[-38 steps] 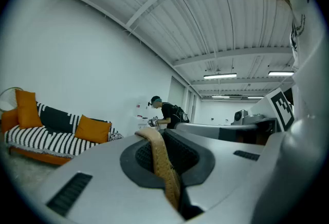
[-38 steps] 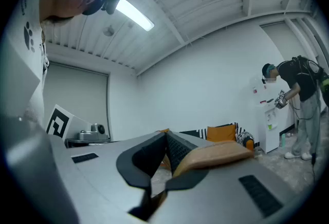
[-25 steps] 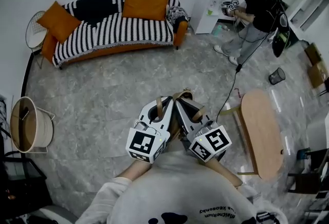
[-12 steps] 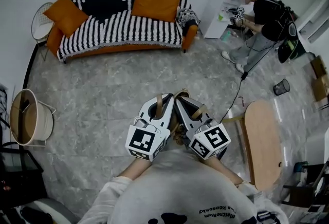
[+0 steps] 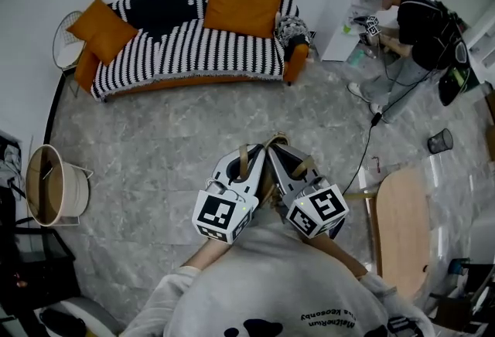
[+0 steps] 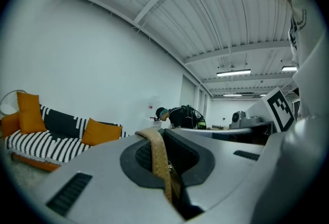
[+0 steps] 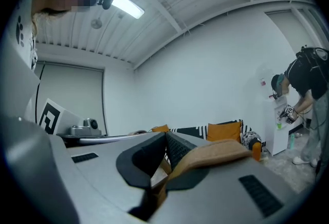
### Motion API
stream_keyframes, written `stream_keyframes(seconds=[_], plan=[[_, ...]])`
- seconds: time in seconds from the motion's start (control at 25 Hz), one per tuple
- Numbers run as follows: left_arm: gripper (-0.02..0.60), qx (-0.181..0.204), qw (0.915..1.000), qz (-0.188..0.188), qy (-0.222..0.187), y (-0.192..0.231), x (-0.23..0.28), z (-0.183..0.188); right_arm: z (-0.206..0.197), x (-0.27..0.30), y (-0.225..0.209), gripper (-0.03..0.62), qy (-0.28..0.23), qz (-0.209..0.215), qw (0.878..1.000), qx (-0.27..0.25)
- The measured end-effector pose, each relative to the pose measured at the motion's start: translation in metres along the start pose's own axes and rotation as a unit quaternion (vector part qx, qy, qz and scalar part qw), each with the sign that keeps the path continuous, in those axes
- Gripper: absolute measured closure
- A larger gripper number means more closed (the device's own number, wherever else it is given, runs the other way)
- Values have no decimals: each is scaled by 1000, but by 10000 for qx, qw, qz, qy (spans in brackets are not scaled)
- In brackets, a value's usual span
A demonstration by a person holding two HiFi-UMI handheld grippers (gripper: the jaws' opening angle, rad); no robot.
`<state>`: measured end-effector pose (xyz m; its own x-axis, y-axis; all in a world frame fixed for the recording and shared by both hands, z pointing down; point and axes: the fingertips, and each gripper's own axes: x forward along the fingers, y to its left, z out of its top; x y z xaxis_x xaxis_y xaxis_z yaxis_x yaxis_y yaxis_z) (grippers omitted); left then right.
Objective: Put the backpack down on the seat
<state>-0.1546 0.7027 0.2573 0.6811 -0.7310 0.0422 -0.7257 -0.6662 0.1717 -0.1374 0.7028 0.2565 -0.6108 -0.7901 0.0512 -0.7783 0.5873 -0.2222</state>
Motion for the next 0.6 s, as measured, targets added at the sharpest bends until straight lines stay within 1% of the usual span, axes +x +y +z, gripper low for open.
stream_keyframes(seconds=[0.16, 0.28, 0.4, 0.6], plan=[[565, -26, 9999, 93, 35, 4, 69, 4, 19, 17, -66, 562, -62, 136, 9999, -3], [565, 25, 9998, 183, 112, 8, 107, 2, 28, 31, -104, 562, -70, 219, 9997, -44], [565, 48, 9995, 238, 189, 9, 129, -1, 28, 37, -126, 562, -22, 274, 9996, -55], [565, 35, 9993, 244, 290, 10, 147, -3, 26, 39, -146, 562, -4, 281, 9994, 202]])
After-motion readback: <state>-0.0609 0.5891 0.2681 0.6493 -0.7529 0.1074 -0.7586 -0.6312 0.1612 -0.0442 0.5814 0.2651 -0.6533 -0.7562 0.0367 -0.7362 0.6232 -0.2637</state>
